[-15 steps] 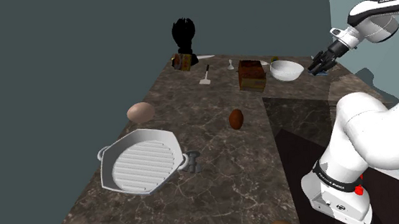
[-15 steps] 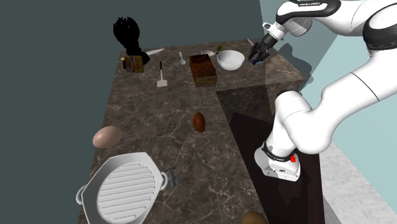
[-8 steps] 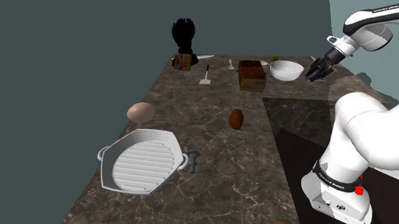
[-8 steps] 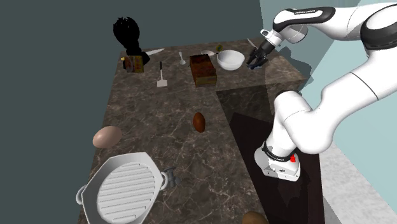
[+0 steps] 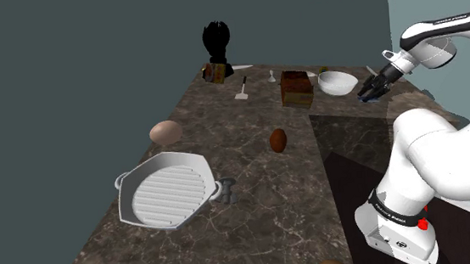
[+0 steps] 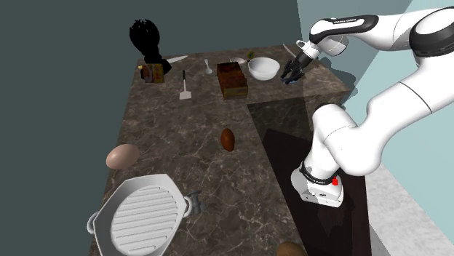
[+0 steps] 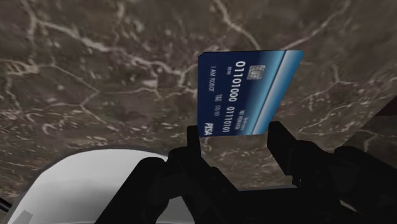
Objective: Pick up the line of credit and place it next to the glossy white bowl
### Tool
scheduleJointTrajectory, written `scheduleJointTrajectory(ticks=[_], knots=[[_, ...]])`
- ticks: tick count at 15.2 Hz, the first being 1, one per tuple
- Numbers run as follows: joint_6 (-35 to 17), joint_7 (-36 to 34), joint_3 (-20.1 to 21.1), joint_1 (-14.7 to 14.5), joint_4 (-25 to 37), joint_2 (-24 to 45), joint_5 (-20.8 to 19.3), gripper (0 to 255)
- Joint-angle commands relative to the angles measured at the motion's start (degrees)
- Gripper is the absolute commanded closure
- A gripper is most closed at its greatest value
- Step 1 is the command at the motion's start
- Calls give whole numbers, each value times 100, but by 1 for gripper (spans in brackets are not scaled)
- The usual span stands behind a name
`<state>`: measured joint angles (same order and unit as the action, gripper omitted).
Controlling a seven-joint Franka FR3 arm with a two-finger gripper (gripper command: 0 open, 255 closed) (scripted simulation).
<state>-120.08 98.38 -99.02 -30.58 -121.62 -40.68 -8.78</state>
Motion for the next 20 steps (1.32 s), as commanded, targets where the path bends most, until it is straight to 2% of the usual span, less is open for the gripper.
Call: scheduleJointTrajectory(ticks=[1, 4, 5, 10, 14, 20], knots=[[-9, 1, -10, -8, -2, -3, -4, 255], [-9, 1, -10, -8, -2, -3, -4, 255], [-9, 1, -10, -9, -2, -3, -4, 0], [-9, 1, -10, -9, -2, -3, -4, 0], [693, 88, 305, 319, 481, 96, 128, 0], [693, 87, 306, 320, 481, 95, 127, 0]])
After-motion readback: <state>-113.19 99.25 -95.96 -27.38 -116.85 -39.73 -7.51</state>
